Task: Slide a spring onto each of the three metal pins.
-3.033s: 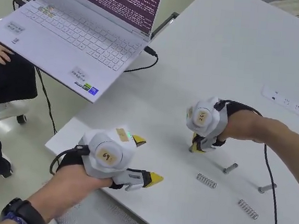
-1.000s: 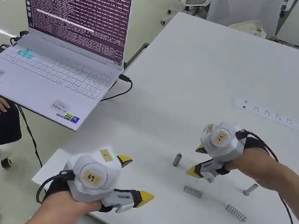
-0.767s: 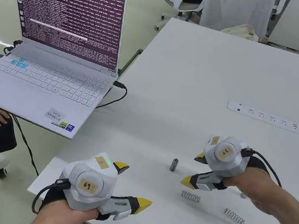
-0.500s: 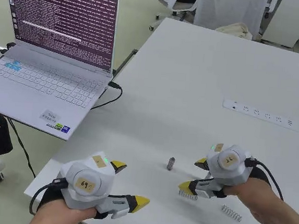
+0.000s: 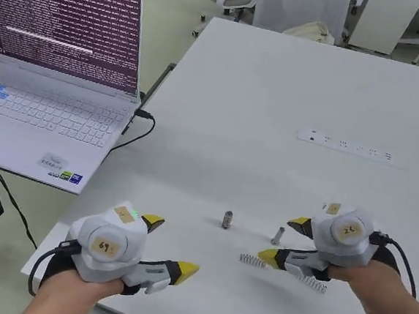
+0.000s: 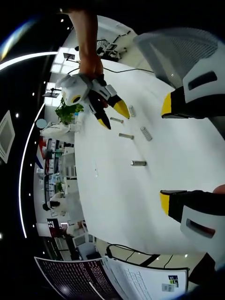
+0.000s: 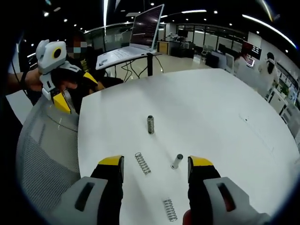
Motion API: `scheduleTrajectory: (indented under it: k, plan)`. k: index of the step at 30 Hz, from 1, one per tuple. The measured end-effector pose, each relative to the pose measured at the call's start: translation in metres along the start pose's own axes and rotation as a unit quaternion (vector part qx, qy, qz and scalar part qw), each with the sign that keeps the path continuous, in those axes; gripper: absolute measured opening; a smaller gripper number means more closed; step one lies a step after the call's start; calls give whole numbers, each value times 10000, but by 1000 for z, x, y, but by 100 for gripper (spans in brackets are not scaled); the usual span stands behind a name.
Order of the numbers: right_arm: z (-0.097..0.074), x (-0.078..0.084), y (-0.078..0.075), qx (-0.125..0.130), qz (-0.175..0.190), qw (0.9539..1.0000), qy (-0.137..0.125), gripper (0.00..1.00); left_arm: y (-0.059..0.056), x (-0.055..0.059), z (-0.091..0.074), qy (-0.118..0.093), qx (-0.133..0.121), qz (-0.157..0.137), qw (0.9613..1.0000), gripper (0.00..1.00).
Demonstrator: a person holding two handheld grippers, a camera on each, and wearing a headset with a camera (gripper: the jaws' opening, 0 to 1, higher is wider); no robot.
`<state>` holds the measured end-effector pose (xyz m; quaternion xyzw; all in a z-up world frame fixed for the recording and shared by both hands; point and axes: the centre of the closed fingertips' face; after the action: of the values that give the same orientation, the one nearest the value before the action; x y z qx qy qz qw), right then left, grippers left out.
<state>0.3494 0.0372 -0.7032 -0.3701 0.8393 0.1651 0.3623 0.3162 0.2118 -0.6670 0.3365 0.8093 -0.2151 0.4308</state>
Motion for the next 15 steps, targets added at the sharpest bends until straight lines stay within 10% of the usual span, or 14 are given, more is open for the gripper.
scheduleTrajectory:
  k: [15]
  plan:
    - [-48, 36, -14, 442, 630, 9967, -262, 57, 0, -6, 9, 50, 41, 75, 10000, 58]
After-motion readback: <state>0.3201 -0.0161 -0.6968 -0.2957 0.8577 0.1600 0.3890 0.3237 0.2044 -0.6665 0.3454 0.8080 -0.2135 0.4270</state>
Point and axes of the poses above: the centre of the closed fingertips' face, and the gripper's own axes: z roughly forward along the fingers, y roughly to its left, x roughly out of its underside
